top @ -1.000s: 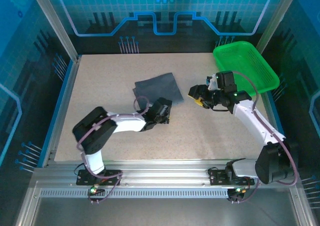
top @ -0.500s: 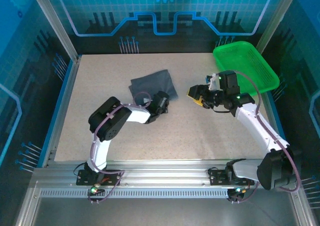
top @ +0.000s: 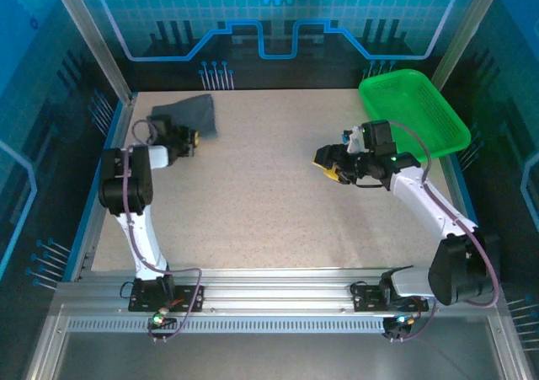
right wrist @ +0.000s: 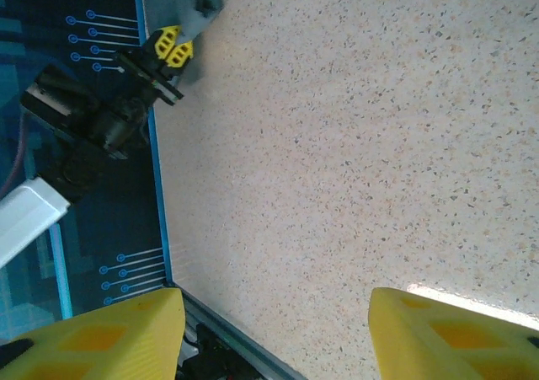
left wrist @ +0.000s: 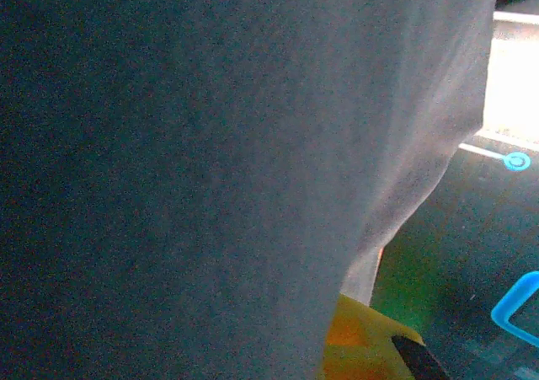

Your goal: Fold and stack the t-shirts

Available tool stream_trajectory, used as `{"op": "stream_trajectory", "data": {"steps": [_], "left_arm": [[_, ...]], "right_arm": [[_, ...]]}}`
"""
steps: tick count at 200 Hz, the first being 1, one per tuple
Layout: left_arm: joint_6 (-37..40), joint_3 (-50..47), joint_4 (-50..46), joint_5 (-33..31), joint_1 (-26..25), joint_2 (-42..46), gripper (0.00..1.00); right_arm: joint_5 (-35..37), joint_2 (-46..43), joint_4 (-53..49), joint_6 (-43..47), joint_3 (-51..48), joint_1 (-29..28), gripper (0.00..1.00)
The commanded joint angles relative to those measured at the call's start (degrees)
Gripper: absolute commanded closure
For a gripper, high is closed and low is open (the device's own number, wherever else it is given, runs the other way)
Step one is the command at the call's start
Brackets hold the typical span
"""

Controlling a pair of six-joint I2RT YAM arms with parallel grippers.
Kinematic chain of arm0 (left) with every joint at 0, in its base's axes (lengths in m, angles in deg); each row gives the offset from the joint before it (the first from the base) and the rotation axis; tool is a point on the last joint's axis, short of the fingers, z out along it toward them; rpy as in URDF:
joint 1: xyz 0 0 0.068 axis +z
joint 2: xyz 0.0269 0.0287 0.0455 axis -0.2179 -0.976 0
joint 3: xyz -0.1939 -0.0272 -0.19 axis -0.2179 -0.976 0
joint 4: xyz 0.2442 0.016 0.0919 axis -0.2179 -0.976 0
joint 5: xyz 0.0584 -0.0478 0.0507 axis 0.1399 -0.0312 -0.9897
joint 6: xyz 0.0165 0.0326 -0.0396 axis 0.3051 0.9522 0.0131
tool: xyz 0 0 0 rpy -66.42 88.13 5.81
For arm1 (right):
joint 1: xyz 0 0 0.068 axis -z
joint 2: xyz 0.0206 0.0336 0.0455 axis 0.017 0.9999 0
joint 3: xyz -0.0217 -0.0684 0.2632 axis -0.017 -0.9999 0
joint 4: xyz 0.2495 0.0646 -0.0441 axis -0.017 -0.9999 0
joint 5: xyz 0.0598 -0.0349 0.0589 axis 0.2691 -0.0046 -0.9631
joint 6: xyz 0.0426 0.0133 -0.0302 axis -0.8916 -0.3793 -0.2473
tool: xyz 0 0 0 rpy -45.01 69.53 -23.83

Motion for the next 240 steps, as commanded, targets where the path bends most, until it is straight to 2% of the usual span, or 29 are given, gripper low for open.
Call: {"op": "stream_trajectory", "data": {"steps": [1, 18, 28, 65, 94, 101, 111, 121, 126, 128, 132, 165, 201, 240], "left_arm": [[21.25, 11.02, -17.02, 12.26, 3.12, -4.51, 1.00], [32.48, 21.77, -32.39, 11.46, 4.65, -8.73, 1.00], [36.55, 25.31, -36.83, 10.15, 5.34, -10.19, 1.00], [37.37, 30.60, -38.09, 8.69, 8.30, -13.10, 1.00], [34.60, 32.42, -35.47, 10.64, 8.77, -13.67, 1.00], [33.94, 31.96, -34.82, 10.73, 8.72, -12.92, 0.88], [32.77, 30.96, -34.20, 10.65, 8.43, -11.06, 0.64], [32.34, 29.52, -33.67, 10.31, 7.88, -8.27, 0.49], [32.27, 28.48, -33.32, 9.89, 7.51, -6.48, 0.21], [32.25, 27.92, -33.21, 9.86, 7.35, -5.29, 0.07], [32.06, 26.96, -32.95, 9.47, 7.12, -3.68, 0.02], [28.92, 15.38, -31.02, 4.37, 4.44, 13.23, 0.01], [24.96, 1.32, -26.88, -0.25, 1.57, 31.63, 0.01], [27.67, -7.72, -32.40, -8.89, -1.00, 50.14, 0.01]], "right_arm": [[0.64, 1.35, 0.63, -1.08, 2.13, -1.33, 0.39], [1.26, 2.19, 0.48, -1.45, 2.79, -2.20, 0.39], [1.69, 2.50, 0.19, -1.66, 3.38, -2.84, 0.40], [2.73, 3.15, -0.59, -2.03, 5.37, -5.16, 0.40], [4.41, 2.75, -1.16, -2.15, 6.88, -6.93, 0.37], [5.06, 2.31, -0.73, -2.45, 6.98, -7.27, 0.36], [6.37, 1.36, 0.21, -2.88, 6.98, -7.64, 0.34], [7.72, 0.29, 1.39, -3.18, 6.94, -7.93, 0.30], [8.27, -0.13, 1.99, -3.22, 6.89, -8.01, 0.28], [8.53, -0.27, 2.18, -3.21, 6.96, -8.05, 0.27], [8.86, -0.55, 2.54, -3.14, 7.09, -8.08, 0.25], [10.70, -0.47, 1.83, -0.81, 11.73, -8.54, 0.00], [9.00, 0.49, 1.26, -0.23, 15.55, -7.77, 0.00], [8.67, 0.81, -3.36, 3.85, 18.79, -7.33, 0.00]]}}
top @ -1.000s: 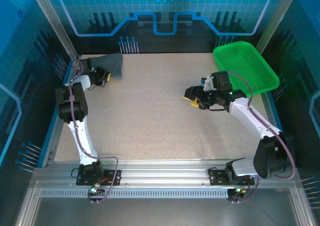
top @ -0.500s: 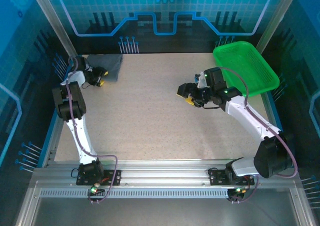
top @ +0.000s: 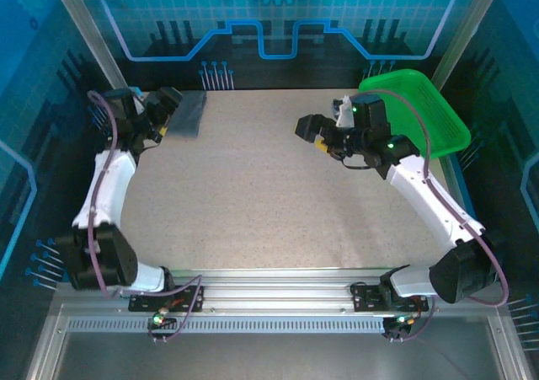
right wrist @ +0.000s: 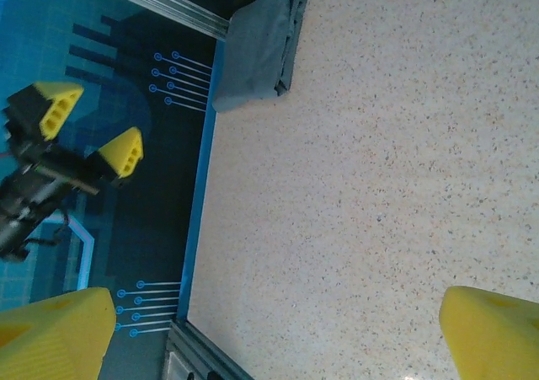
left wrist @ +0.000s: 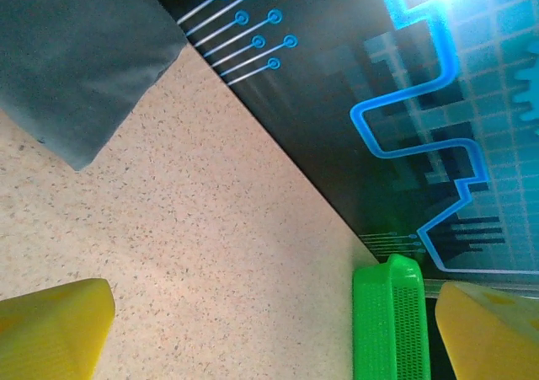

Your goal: Fold and stack the t-shirts

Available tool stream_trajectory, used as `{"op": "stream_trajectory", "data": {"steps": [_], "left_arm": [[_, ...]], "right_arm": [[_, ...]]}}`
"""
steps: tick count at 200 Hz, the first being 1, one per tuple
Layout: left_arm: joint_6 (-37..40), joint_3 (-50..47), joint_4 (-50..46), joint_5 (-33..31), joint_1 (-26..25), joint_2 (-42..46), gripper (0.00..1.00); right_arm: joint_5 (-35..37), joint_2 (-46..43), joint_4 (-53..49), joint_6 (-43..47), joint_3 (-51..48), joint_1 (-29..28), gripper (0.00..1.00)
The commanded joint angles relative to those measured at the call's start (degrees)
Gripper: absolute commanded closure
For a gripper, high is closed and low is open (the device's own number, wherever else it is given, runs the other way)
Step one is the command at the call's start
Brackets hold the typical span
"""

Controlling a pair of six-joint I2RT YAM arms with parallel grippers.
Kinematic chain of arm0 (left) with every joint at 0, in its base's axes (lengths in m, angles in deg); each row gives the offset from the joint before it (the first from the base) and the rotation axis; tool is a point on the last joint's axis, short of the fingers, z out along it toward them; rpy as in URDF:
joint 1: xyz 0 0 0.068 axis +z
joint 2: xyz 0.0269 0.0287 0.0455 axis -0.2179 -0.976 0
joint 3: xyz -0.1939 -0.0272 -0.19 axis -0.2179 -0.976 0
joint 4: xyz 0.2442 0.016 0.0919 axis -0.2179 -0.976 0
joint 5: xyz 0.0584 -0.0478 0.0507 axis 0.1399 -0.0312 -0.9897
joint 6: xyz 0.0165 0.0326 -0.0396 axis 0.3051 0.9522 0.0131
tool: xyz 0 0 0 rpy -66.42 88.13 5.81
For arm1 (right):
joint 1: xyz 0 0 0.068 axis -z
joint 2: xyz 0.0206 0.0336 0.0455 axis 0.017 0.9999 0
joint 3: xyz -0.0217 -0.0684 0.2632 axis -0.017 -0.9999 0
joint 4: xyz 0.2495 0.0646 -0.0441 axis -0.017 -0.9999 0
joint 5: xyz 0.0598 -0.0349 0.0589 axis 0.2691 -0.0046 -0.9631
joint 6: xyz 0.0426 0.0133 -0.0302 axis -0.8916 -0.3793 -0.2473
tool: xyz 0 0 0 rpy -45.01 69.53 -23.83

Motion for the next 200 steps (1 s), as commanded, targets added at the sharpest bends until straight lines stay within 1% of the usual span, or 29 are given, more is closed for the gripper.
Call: {"op": "stream_trajectory", "data": {"steps": [1, 23, 44, 51, 70, 81, 89, 97, 103, 109, 114, 124, 139, 151, 163, 171, 184, 200], "left_arm": [[0.46, -5.80, -4.18, -7.60, -1.13, 8.07, 0.01], [2.00, -8.49, -11.35, -10.70, -3.17, 15.06, 0.01], [1.75, -11.84, -17.99, -17.10, -6.55, 21.69, 0.01], [0.21, -12.94, -20.91, -20.71, -8.02, 23.77, 0.01], [-2.86, -15.73, -28.59, -34.06, -12.50, 28.89, 0.01], [-1.27, -18.18, -29.71, -39.96, -15.11, 31.98, 0.01], [3.24, -20.64, -28.18, -41.57, -16.63, 34.40, 0.01], [8.64, -23.14, -26.03, -42.43, -17.83, 36.68, 0.01], [14.12, -25.41, -23.42, -42.27, -18.49, 38.21, 0.01], [21.34, -28.39, -19.76, -40.15, -18.65, 39.69, 0.01], [27.00, -30.81, -17.08, -37.86, -18.70, 40.81, 0.01], [34.66, -35.03, -13.04, -35.06, -18.74, 42.61, 0.01], [40.29, -40.97, -5.68, -33.93, -18.67, 44.26, 0.01], [42.79, -46.10, 3.25, -33.50, -18.65, 44.23, 0.01], [42.19, -50.33, 12.05, -34.80, -18.65, 42.23, 0.01], [40.96, -52.15, 17.11, -35.36, -18.58, 39.49, 0.01], [39.96, -52.31, 22.70, -36.14, -18.45, 32.16, 0.01], [40.97, -52.67, 32.77, -35.77, -17.47, 22.07, 0.01]], "right_arm": [[-0.21, -0.22, -3.31, 4.03, 2.93, 0.41, 0.00], [1.38, -2.15, -4.99, 6.19, 2.07, 0.67, 0.00], [4.64, -3.58, -8.50, 7.76, 1.53, 1.28, 0.00], [6.17, -4.07, -9.84, 8.26, 0.98, 1.61, 0.00], [11.00, -7.06, -11.34, 9.74, -2.77, 2.93, 0.00], [17.33, -9.06, -13.93, 10.87, -4.31, 3.11, 0.00], [22.53, -10.90, -15.24, 11.94, -5.96, 3.00, 0.00], [29.66, -12.91, -16.58, 12.20, -7.83, 2.91, 0.00], [35.44, -14.46, -16.94, 12.28, -9.79, 2.73, 0.00], [38.61, -16.47, -15.56, 13.65, -12.61, 2.95, 0.00], [39.97, -18.24, -12.47, 15.85, -15.67, 3.33, 0.00], [43.68, -22.69, -4.22, 20.05, -23.11, 3.44, 0.00], [51.41, -28.44, 9.45, 27.12, -35.80, 3.17, 0.00], [56.13, -30.90, 17.27, 32.52, -42.85, 3.35, 0.00], [57.15, -30.95, 21.09, 36.23, -46.36, 4.29, 0.00], [56.13, -29.79, 22.60, 37.25, -47.98, 5.38, 0.00], [53.45, -27.05, 25.33, 37.46, -49.82, 7.08, 0.00], [48.60, -23.27, 35.15, 38.75, -53.96, 9.21, 0.00]]}}
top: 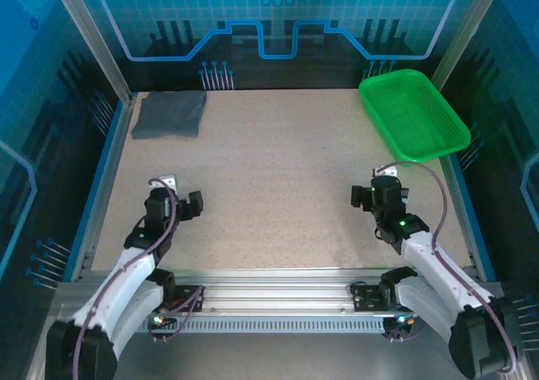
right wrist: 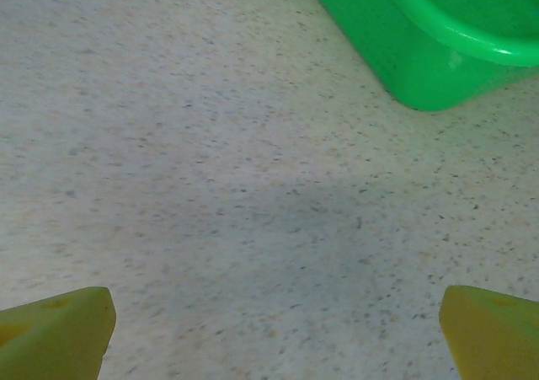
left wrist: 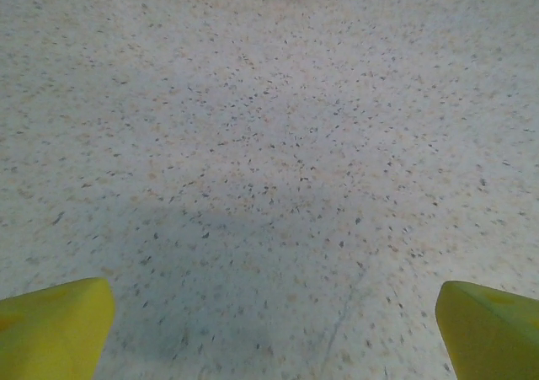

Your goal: Fold and stack the t-shirts

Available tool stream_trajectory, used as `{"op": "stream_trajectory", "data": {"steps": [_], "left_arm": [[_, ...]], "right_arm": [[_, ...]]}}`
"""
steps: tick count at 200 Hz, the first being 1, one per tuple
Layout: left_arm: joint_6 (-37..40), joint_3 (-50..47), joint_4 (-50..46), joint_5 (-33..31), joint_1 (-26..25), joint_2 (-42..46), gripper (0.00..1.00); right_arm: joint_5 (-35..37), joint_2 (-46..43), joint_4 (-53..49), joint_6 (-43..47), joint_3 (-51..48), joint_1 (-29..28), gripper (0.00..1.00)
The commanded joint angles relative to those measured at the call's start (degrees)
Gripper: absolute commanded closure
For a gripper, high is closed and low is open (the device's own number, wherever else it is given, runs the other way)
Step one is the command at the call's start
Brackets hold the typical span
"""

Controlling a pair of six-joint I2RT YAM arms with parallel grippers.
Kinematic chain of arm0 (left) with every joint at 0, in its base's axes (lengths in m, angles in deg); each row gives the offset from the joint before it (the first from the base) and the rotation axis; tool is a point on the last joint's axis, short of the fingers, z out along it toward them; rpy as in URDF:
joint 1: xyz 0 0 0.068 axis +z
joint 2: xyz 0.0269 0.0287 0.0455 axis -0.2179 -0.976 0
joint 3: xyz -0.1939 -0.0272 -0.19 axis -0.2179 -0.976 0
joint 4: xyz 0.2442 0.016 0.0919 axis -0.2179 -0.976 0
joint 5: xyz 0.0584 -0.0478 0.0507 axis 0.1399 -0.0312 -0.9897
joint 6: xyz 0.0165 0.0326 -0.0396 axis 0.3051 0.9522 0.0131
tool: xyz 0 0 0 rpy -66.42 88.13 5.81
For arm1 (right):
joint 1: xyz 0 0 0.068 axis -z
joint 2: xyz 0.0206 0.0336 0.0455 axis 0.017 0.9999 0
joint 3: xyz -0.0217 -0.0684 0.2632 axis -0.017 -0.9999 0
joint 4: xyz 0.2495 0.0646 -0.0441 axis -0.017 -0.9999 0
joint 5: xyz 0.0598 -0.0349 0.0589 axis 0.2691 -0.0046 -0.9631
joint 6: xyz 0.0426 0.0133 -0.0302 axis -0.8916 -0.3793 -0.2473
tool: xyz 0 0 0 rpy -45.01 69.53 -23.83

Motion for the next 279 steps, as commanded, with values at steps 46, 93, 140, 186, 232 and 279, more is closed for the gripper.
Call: {"op": "stream_trajectory", "data": {"steps": [46, 93, 140, 186, 232, 279], "left_arm": [[0.97, 6.50, 37.03, 5.47, 8.81, -31.39, 0.01], [4.35, 5.90, 46.45, 8.36, 10.11, -36.90, 0.01], [6.03, -4.19, 71.84, 5.86, 8.20, -43.04, 0.01], [7.49, 3.32, 57.77, 6.48, 7.42, -42.95, 0.01], [7.60, 3.33, 57.70, 6.31, 7.33, -42.89, 0.01], [7.58, 3.38, 57.52, 6.13, 7.24, -42.88, 0.01]], "right_arm": [[-10.58, 19.71, 33.92, 6.66, -1.16, 9.82, 0.00], [-16.96, 31.00, 42.47, 8.83, 3.06, 13.40, 0.00], [-18.23, 34.15, 71.51, 9.65, -11.00, 13.07, 0.00], [-17.45, 35.10, 52.87, 14.01, -0.56, 9.41, 0.00], [-18.24, 35.17, 52.43, 13.99, -0.30, 9.80, 0.00], [-18.74, 35.18, 52.25, 14.08, -0.21, 9.85, 0.00]]}}
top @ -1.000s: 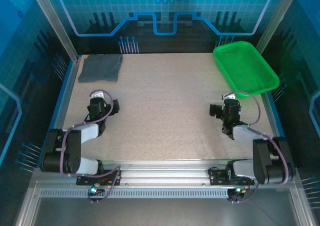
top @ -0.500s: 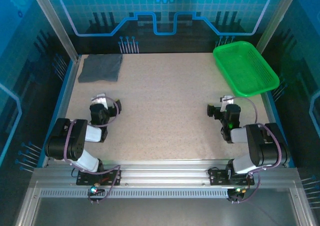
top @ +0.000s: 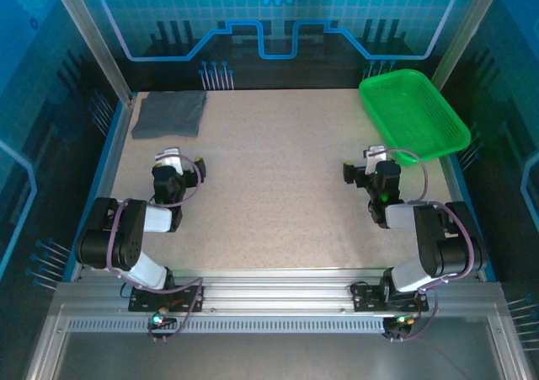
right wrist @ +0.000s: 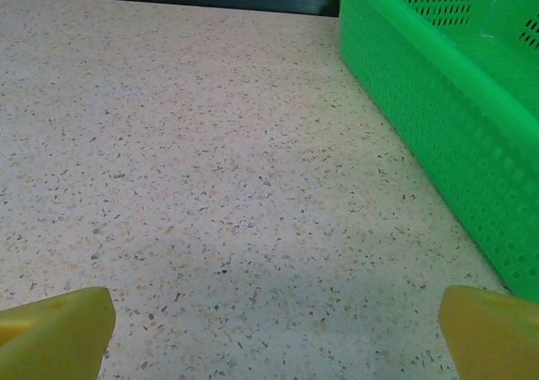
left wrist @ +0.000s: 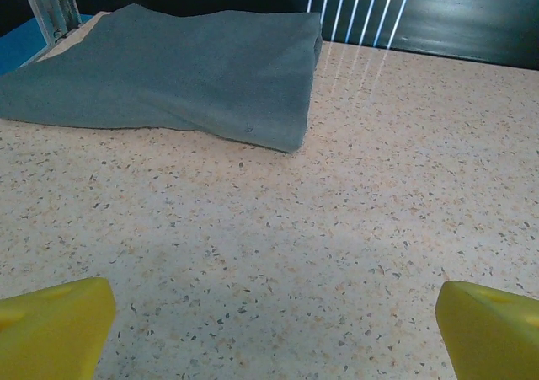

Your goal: Fold and stack the t-shirts

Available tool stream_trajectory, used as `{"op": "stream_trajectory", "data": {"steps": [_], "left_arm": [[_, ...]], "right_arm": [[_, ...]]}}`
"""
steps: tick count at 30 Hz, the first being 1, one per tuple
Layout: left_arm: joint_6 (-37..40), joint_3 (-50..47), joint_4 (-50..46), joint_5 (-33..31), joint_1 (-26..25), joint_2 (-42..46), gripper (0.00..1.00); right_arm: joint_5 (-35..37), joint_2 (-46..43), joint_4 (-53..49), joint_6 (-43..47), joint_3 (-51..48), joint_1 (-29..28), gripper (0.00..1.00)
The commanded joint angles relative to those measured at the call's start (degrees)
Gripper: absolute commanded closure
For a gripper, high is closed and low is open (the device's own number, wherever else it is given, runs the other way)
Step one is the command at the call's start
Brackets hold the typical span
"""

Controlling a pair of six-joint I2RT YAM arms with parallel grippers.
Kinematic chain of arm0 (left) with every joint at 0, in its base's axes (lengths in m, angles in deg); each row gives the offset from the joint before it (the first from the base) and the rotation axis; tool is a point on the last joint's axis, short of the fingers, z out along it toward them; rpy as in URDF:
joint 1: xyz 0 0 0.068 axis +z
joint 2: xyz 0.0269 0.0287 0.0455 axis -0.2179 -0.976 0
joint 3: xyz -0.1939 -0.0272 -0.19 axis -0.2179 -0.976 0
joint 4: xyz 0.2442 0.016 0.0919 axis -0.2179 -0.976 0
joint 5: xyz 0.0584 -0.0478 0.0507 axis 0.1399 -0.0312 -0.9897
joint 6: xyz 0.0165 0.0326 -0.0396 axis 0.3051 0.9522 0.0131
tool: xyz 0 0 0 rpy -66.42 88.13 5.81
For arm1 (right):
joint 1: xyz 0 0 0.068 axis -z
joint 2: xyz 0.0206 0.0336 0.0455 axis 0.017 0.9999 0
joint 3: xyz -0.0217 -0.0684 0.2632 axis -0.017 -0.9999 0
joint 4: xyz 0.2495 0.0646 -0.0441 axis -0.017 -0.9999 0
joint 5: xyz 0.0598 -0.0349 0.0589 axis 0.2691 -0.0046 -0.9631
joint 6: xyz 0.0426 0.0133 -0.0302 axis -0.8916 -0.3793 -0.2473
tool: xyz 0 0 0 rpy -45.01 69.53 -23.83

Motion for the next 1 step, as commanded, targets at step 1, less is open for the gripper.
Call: {"op": "stream_trajectory", "data": {"steps": [1], "left_arm": [[1.57, -0.14, -0.27, 0.28, -0.34, 0.50, 0.01]], "right_arm": [[-1.09, 0.07, -0.02, 0.86, 0.27, 0.14, 0.00]]}}
